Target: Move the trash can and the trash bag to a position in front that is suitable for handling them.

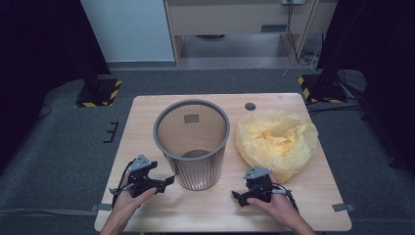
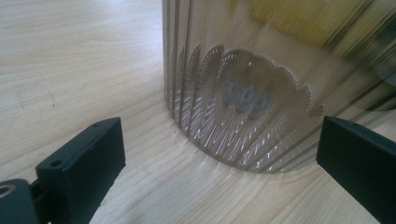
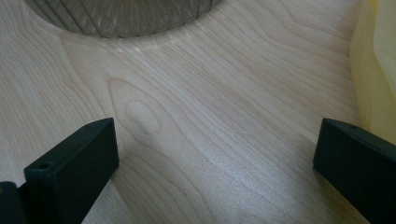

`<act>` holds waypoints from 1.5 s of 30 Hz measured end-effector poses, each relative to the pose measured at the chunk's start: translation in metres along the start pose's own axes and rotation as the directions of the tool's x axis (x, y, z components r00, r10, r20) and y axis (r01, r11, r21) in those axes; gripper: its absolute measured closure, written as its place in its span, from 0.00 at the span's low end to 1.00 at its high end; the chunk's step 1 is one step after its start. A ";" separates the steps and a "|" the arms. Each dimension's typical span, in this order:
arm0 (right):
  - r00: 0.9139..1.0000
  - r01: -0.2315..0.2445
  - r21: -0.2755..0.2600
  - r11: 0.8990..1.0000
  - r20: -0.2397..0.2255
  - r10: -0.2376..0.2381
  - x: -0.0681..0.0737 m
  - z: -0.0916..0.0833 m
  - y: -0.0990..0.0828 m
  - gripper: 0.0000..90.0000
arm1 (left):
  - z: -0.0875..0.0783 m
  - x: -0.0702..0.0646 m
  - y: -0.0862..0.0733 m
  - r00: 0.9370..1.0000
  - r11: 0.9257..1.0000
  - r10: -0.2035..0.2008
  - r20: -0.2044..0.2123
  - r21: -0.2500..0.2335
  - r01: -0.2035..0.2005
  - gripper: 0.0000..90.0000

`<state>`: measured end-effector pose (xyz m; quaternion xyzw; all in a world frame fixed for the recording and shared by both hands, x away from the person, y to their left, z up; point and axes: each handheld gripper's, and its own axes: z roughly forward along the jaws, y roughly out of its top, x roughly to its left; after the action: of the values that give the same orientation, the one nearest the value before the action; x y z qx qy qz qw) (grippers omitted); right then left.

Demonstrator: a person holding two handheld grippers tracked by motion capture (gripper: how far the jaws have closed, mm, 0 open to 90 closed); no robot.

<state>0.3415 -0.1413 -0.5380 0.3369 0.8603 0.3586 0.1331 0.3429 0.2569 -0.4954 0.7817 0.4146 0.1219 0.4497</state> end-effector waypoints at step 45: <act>0.989 -0.119 -0.121 0.985 0.069 0.128 -0.090 -0.090 0.083 0.08 | 0.011 0.025 -0.032 0.973 0.976 0.062 -0.223 0.218 -0.013 0.00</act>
<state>0.4057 -0.2068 -0.4169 0.3947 0.8096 0.4028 0.1628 0.3476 0.2768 -0.5319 0.8142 0.4593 0.1740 0.3097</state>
